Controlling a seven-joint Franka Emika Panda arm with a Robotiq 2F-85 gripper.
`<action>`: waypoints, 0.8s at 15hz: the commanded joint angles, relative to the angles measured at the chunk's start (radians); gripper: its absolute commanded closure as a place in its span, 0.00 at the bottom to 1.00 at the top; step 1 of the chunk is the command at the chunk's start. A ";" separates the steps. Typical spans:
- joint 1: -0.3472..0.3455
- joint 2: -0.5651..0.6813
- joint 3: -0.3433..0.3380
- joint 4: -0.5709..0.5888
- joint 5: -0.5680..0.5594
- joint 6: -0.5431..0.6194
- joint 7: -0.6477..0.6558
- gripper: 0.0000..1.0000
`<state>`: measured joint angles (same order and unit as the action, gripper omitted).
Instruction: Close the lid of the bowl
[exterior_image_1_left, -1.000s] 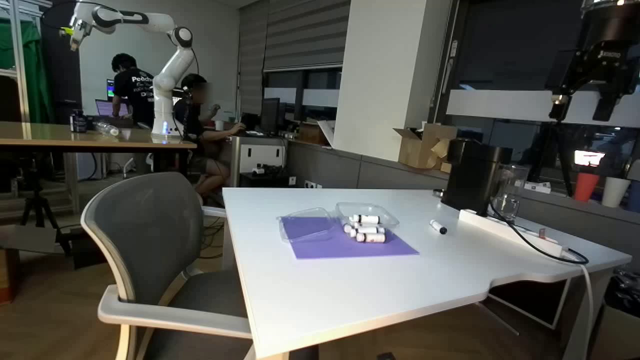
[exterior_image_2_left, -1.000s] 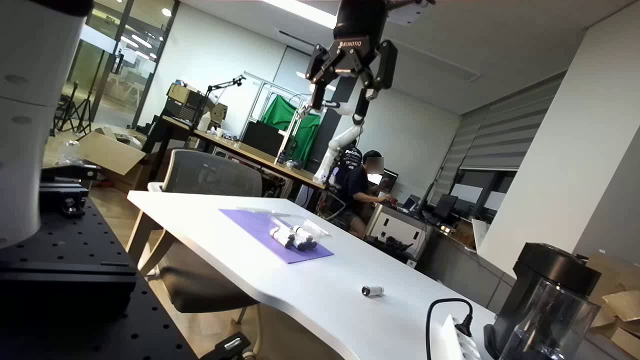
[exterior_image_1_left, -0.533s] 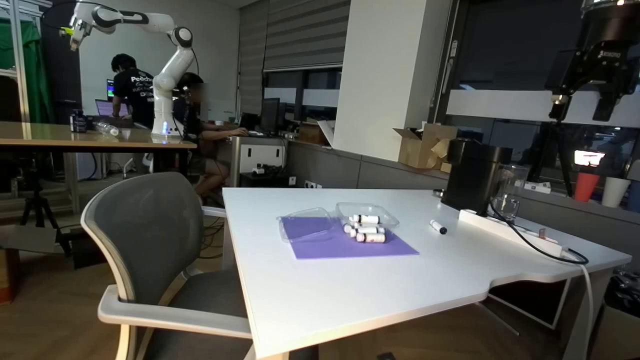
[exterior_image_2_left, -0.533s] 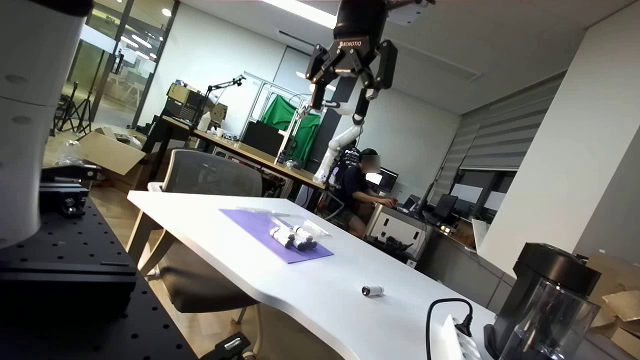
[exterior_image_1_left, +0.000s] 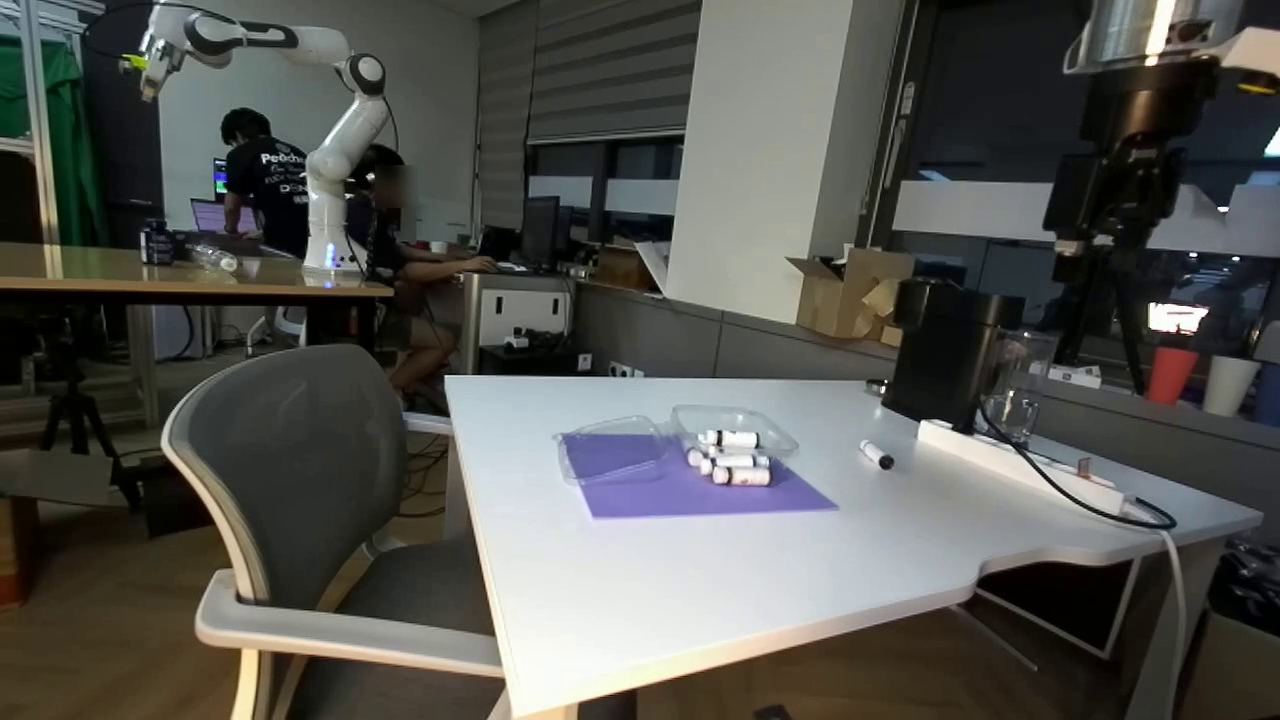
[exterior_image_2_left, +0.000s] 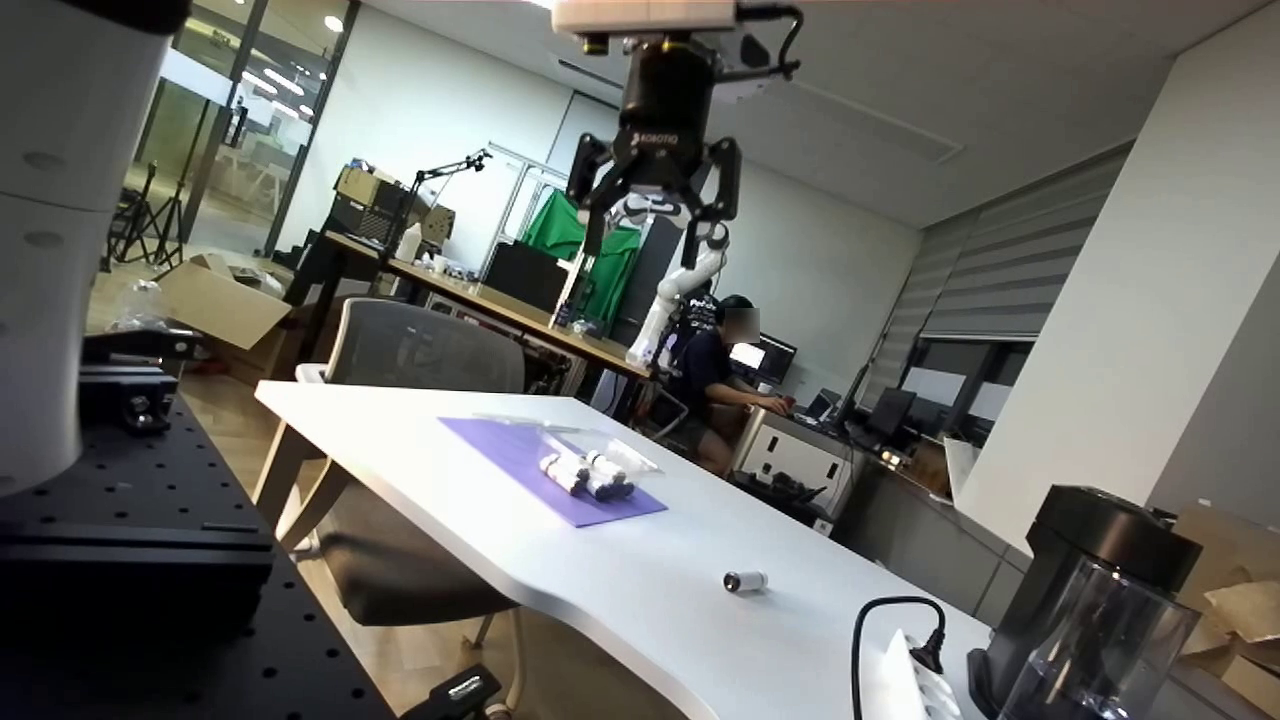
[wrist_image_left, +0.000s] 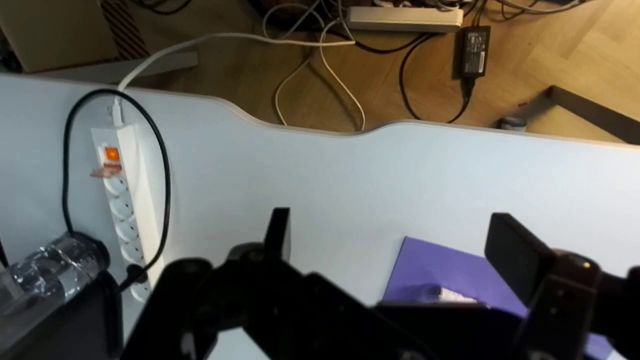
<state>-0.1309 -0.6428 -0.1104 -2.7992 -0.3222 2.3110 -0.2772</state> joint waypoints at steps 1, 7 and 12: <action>0.044 0.171 0.119 0.000 -0.102 0.161 0.065 0.00; -0.091 0.437 0.467 0.024 -0.561 0.423 0.360 0.00; -0.161 0.564 0.692 0.120 -0.986 0.354 0.590 0.00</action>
<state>-0.2569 -0.1470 0.4867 -2.7475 -1.1126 2.7155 0.1951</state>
